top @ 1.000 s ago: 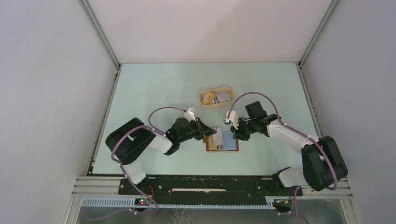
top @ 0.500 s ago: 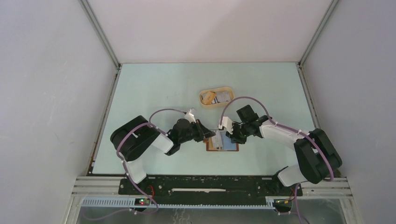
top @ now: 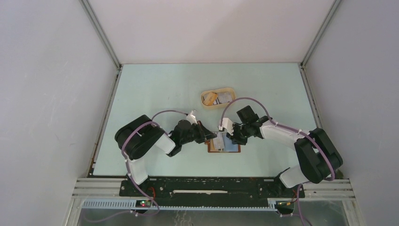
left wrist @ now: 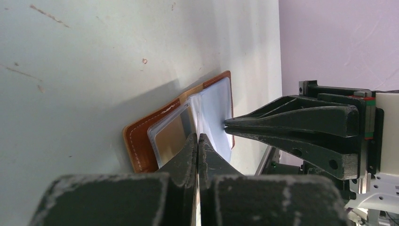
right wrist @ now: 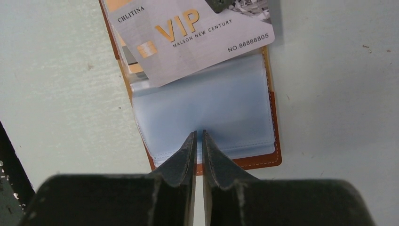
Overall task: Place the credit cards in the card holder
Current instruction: Insert the credit card into the card holder.
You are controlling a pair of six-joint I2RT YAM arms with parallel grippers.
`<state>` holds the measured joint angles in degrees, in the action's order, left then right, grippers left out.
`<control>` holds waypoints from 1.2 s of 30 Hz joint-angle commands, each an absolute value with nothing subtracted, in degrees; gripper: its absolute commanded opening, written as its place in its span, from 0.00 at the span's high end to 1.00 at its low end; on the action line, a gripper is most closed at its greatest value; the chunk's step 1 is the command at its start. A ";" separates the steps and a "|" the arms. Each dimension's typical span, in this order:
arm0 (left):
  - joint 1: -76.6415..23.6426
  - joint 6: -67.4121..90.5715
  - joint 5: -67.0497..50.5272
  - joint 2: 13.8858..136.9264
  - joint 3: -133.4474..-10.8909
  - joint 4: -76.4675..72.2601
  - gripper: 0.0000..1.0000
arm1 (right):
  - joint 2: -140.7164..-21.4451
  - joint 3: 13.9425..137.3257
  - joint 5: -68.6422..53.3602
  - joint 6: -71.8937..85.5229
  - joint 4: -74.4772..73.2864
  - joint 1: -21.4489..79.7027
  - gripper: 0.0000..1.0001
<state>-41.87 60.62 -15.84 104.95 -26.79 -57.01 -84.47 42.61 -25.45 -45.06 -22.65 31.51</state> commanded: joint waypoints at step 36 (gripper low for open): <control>-40.69 73.63 -23.35 114.96 -28.65 -69.29 1.00 | -86.46 44.12 -22.68 -43.95 -23.51 32.39 0.83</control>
